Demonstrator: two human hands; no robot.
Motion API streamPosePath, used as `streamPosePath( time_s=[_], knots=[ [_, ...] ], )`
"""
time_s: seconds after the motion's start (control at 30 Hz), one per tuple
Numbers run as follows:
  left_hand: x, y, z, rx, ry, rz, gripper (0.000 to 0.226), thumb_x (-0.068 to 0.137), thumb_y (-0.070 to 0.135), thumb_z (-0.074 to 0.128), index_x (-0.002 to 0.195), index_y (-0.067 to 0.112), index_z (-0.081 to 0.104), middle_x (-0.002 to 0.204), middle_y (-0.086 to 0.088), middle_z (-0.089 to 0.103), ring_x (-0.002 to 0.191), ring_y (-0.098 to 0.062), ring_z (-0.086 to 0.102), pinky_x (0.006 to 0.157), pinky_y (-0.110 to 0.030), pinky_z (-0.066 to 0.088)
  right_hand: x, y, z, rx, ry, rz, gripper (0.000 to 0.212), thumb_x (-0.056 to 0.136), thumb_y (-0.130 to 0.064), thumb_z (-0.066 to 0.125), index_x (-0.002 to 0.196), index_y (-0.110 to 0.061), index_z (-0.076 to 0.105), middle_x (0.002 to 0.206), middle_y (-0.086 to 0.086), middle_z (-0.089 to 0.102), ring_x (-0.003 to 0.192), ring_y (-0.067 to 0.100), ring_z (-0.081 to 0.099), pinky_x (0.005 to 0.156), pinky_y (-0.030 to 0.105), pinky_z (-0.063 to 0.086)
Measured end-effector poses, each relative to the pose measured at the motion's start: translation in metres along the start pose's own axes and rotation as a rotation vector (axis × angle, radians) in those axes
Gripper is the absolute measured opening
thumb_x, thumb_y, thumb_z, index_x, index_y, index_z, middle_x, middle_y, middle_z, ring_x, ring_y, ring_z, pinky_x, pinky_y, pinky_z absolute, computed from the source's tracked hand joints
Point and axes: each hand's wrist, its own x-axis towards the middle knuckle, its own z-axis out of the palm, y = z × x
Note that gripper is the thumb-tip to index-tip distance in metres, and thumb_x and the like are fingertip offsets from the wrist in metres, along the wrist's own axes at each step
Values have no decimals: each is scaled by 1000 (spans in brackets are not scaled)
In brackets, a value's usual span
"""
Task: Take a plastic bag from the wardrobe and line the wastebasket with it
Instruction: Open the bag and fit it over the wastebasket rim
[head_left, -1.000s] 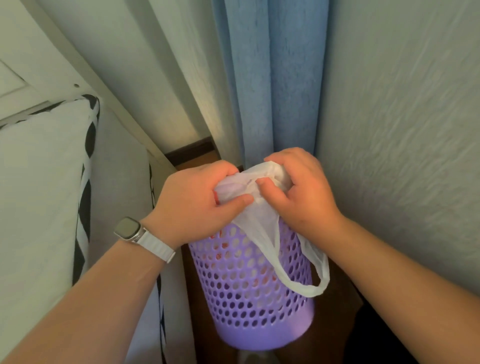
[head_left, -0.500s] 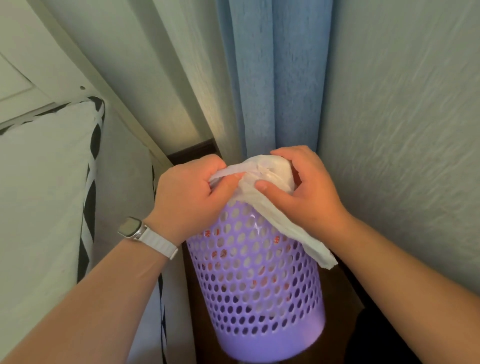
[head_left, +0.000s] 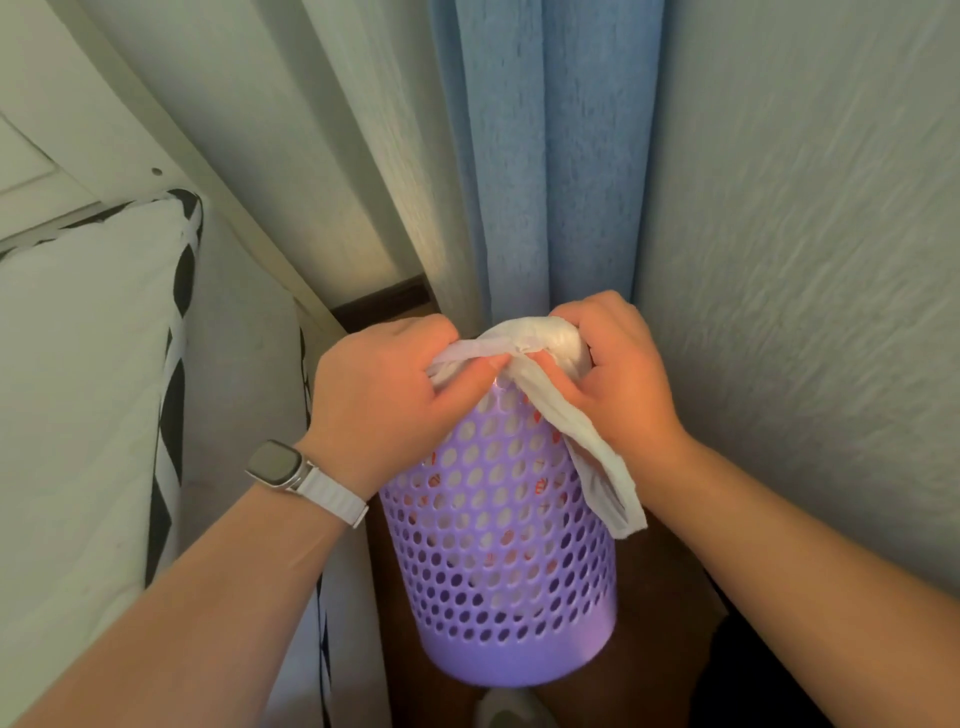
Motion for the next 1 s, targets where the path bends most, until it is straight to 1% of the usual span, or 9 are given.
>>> streamPosePath(
  time_s=[0.1,0.2,0.3,0.37,0.47,0.57,0.77,0.9,1.0],
  knots=[
    [2,0,-2,47,47,-31,52,91,59,42,58,20,44,52,6,38,49,-15,40,46,-31,33,1,-2,-4,157,-99,31,26,86,-38,67,101,-17,65,97,1,57,93,21,56,81,44,48],
    [5,-2,-5,54,49,-71,52,90,58,42,55,20,38,49,7,33,46,-15,36,44,-30,30,4,-11,-11,340,-187,119,32,89,-45,45,108,-25,60,106,-3,57,104,16,56,93,38,46],
    [6,-1,-6,26,46,-100,50,88,56,41,53,23,29,46,9,24,43,-7,26,44,-27,24,6,-16,-12,312,-253,84,44,84,-65,42,116,-35,50,113,-6,53,114,19,51,99,32,39],
    [7,-2,-6,10,48,-115,49,87,52,44,53,21,30,46,7,25,42,-8,27,44,-27,25,6,-19,-10,221,-260,84,48,76,-65,50,116,-39,49,112,-9,50,115,16,47,100,28,36],
    [7,-3,-6,-24,25,-131,49,85,54,46,53,20,31,46,7,27,43,-12,30,45,-28,27,5,-17,-7,85,-206,66,54,71,-61,59,116,-32,57,109,-8,52,110,14,48,96,26,37],
    [7,0,-6,-72,-2,-155,49,82,58,46,53,24,27,45,7,28,43,-7,33,46,-29,29,5,-13,-6,86,-116,77,40,73,-55,63,104,-30,61,98,-10,53,98,12,53,86,22,41],
    [5,3,-10,-232,-29,-112,50,80,59,47,58,15,42,49,3,37,47,-14,41,48,-30,30,3,-8,-5,108,25,73,17,77,-44,60,83,-28,57,79,-18,49,79,9,50,71,26,40],
    [7,9,-11,-141,-100,-137,64,71,81,43,61,17,45,51,5,42,49,-8,44,47,-30,34,3,-7,-7,74,42,36,16,79,-39,58,83,-24,60,78,-14,50,79,12,51,72,33,43],
    [7,6,-7,-58,-130,-171,65,69,84,45,58,19,41,50,5,40,46,-8,42,46,-28,31,4,-9,-7,54,15,3,19,78,-34,57,85,-18,63,81,-8,54,79,17,53,71,39,45]
  ],
)
